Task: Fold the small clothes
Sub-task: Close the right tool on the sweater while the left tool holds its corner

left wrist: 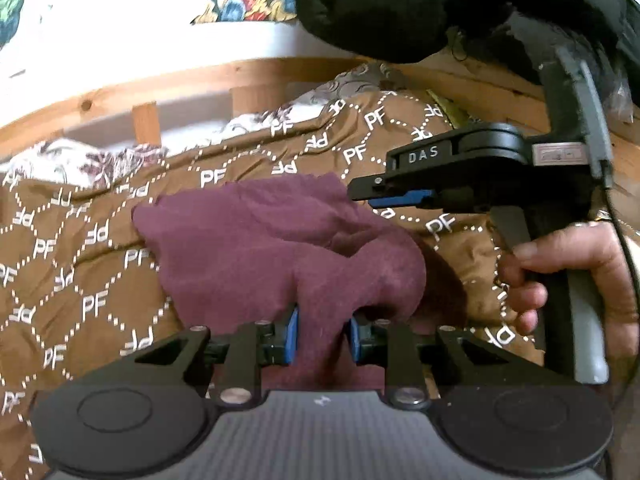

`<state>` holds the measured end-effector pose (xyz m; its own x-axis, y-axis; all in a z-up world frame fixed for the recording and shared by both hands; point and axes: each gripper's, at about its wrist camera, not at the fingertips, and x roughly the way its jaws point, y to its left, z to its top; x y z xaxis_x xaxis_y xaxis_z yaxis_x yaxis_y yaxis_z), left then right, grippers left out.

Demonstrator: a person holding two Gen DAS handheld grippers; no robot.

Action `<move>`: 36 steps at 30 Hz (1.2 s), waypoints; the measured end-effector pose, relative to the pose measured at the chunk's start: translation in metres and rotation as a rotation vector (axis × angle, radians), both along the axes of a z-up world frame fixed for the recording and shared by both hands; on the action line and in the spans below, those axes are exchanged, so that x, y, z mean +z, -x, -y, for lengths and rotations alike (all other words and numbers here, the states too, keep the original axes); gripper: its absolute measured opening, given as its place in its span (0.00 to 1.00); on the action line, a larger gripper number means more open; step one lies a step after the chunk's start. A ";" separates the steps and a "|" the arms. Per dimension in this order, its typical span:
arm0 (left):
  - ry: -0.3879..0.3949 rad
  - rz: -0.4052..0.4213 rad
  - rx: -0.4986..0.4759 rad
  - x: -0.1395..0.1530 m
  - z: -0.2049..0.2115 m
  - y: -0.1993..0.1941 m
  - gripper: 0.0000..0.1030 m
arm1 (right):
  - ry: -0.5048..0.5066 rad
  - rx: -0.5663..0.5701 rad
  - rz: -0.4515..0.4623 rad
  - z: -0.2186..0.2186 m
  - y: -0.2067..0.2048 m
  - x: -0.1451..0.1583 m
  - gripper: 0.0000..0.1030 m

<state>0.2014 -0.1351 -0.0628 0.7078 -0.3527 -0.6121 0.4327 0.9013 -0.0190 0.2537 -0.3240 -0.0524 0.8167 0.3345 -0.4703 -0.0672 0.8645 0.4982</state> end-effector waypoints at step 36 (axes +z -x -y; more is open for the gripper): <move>-0.104 0.034 -0.084 -0.014 0.010 0.017 0.30 | 0.018 -0.029 -0.026 0.003 -0.017 -0.022 0.31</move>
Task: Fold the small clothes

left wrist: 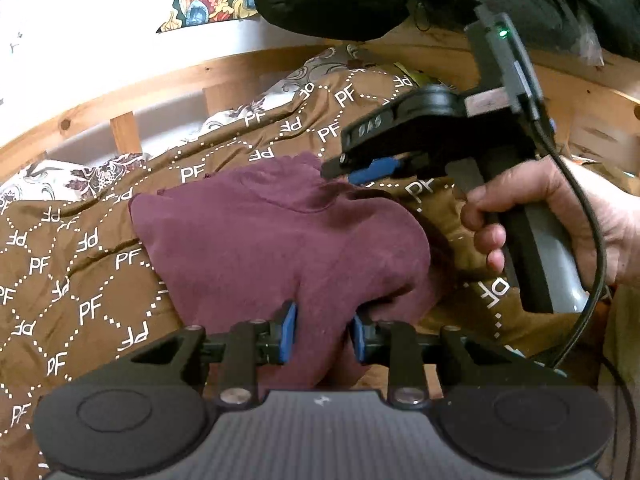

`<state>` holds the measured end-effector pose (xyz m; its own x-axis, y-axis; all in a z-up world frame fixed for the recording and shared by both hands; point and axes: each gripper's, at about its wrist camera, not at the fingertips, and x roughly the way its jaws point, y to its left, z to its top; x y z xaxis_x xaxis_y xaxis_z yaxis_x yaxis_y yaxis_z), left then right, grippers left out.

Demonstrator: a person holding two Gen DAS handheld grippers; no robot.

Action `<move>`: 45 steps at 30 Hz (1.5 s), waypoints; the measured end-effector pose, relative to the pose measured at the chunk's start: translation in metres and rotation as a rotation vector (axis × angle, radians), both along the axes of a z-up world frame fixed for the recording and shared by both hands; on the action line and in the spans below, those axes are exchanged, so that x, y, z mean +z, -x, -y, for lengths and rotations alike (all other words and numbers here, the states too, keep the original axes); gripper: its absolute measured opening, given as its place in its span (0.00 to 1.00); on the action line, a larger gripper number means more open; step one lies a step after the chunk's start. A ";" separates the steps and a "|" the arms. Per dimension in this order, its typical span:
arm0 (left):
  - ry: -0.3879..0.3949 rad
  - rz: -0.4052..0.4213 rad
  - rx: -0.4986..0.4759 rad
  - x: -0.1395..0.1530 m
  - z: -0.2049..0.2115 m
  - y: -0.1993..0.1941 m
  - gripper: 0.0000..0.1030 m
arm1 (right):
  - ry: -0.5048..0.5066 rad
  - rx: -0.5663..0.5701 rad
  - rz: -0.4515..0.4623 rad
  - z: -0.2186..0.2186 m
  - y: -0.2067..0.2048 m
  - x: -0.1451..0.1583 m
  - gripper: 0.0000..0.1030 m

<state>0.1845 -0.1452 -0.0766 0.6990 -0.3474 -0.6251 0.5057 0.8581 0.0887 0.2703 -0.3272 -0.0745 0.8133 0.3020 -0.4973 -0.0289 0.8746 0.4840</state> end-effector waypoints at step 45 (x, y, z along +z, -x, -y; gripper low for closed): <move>0.445 -0.424 0.412 -0.018 -0.106 -0.061 0.99 | 0.257 -0.021 0.024 -0.021 0.074 0.035 0.90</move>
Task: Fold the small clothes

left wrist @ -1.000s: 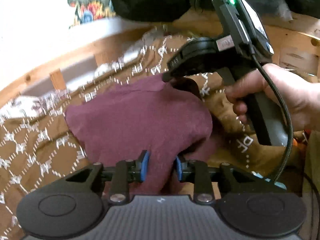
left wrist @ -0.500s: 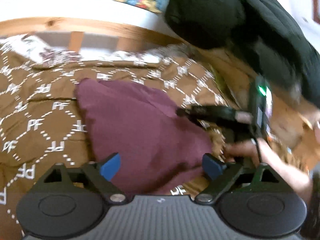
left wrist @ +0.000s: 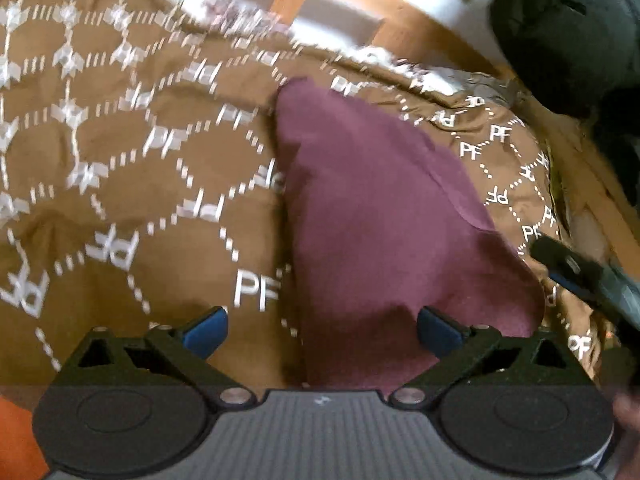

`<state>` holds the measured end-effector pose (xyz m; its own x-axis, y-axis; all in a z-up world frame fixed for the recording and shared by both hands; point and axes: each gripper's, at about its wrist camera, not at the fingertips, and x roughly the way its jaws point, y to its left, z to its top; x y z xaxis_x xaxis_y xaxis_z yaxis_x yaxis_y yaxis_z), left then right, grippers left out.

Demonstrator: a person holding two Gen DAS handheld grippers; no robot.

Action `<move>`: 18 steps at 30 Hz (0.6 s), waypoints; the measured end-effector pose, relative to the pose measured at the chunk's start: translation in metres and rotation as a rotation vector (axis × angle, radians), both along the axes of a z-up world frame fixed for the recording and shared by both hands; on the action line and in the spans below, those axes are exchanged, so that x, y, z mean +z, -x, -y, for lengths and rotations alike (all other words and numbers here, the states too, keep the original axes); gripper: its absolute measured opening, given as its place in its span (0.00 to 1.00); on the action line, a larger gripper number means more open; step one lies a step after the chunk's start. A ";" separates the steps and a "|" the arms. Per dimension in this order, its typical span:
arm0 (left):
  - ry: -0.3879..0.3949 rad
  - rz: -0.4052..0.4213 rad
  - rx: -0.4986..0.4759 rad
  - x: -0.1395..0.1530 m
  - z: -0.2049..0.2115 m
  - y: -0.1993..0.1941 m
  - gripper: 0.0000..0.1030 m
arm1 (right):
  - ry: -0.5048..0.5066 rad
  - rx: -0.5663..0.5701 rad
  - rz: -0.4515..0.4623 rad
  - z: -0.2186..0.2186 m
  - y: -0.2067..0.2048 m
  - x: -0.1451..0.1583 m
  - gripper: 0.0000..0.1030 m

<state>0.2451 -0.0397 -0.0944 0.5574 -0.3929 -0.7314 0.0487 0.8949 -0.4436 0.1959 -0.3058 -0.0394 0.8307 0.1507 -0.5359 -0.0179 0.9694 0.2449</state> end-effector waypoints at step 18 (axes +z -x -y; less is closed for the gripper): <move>0.080 -0.084 0.074 -0.015 -0.017 -0.004 0.99 | 0.338 0.146 -0.213 -0.055 0.012 -0.015 0.99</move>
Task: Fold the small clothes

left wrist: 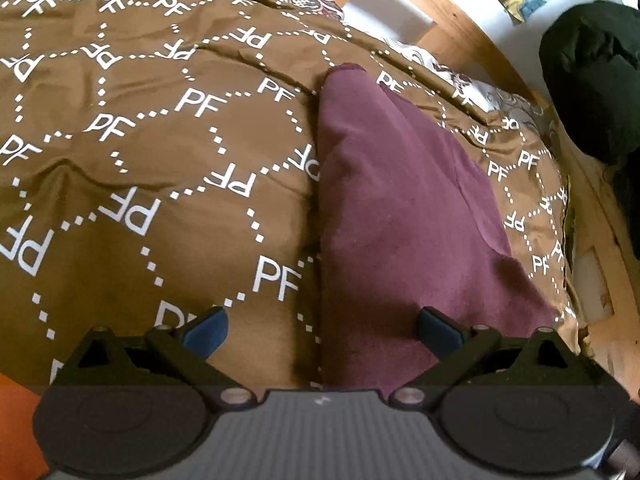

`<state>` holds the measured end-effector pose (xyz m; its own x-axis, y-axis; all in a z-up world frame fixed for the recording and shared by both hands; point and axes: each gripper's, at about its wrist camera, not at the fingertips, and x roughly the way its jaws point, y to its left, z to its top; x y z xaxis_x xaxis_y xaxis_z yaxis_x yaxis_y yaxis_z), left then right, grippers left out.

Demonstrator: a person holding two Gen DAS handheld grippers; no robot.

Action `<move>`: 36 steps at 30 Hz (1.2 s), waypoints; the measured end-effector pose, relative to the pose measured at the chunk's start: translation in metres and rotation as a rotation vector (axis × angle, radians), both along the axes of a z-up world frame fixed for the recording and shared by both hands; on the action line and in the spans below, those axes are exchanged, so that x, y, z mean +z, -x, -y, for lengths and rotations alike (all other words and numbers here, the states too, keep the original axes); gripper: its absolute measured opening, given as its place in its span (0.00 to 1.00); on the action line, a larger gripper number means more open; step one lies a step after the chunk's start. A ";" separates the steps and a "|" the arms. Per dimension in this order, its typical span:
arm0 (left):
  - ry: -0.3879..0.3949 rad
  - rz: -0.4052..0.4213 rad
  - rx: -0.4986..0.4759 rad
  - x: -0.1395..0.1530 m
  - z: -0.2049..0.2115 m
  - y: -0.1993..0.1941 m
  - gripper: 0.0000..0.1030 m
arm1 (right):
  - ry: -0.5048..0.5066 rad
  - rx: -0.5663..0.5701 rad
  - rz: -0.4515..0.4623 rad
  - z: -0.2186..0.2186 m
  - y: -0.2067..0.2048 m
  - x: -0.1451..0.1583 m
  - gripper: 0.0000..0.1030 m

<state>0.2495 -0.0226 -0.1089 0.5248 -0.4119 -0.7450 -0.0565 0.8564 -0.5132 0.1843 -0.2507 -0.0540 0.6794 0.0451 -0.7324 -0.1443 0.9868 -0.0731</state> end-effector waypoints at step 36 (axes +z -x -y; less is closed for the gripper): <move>-0.157 0.047 -0.074 -0.003 0.023 0.011 0.99 | -0.430 -0.184 0.202 0.056 -0.005 0.012 0.99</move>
